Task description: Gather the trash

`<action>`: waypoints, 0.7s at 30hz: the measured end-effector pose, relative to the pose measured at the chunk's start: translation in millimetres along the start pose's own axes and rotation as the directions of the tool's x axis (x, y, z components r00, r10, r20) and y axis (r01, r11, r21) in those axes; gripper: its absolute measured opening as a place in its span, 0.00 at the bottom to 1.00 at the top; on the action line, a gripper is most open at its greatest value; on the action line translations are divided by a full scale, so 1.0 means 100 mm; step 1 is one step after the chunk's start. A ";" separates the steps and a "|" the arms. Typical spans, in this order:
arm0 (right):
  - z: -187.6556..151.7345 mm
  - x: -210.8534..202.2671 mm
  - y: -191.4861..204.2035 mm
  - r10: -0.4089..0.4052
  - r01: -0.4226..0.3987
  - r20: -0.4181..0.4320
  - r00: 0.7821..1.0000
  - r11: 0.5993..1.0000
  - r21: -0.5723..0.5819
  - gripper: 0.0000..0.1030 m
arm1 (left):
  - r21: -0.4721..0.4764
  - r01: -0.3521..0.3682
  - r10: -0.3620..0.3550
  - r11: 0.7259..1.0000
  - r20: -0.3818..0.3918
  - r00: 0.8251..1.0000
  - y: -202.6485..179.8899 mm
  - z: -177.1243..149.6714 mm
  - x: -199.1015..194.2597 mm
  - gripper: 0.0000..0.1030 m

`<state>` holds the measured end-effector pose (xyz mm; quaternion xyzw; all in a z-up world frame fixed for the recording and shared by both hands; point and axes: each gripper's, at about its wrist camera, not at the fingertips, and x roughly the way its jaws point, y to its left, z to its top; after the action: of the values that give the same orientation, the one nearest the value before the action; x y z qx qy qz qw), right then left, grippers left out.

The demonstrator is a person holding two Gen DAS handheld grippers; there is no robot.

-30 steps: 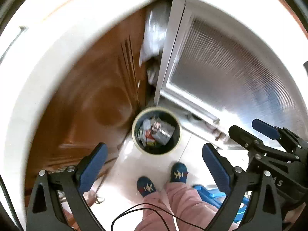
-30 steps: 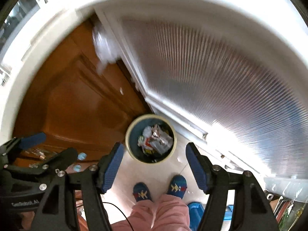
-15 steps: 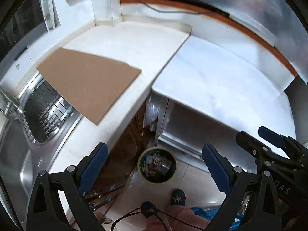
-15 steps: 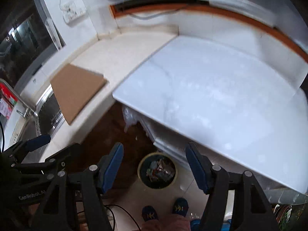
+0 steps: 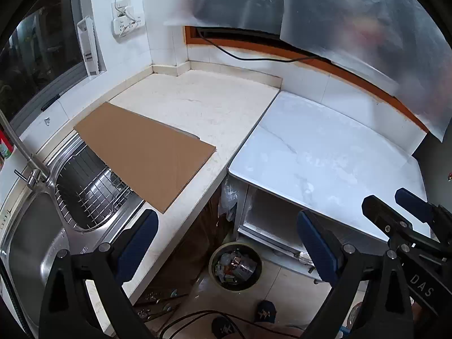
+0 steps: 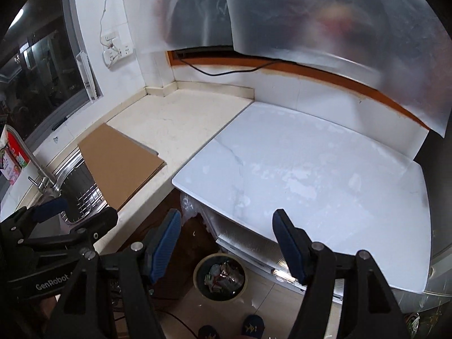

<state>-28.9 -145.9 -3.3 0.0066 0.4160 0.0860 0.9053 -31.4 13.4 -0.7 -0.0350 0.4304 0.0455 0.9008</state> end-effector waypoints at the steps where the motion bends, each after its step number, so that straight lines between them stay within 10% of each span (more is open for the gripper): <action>1: 0.00 -0.02 0.00 -0.004 0.004 0.005 1.000 1.000 0.001 0.66 | 0.002 -0.001 0.001 1.000 0.004 1.000 -0.01 0.00 -0.02 0.94; 21: -0.04 -0.24 0.00 -0.040 0.039 0.060 0.997 0.999 0.015 0.66 | 0.003 0.007 -0.007 1.000 0.036 0.999 -0.13 -0.02 -0.19 0.94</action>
<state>-47.8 -150.3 12.2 0.0073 0.3890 0.0648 0.9189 -43.6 -1.0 13.1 -0.0343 0.4142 0.0424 0.9086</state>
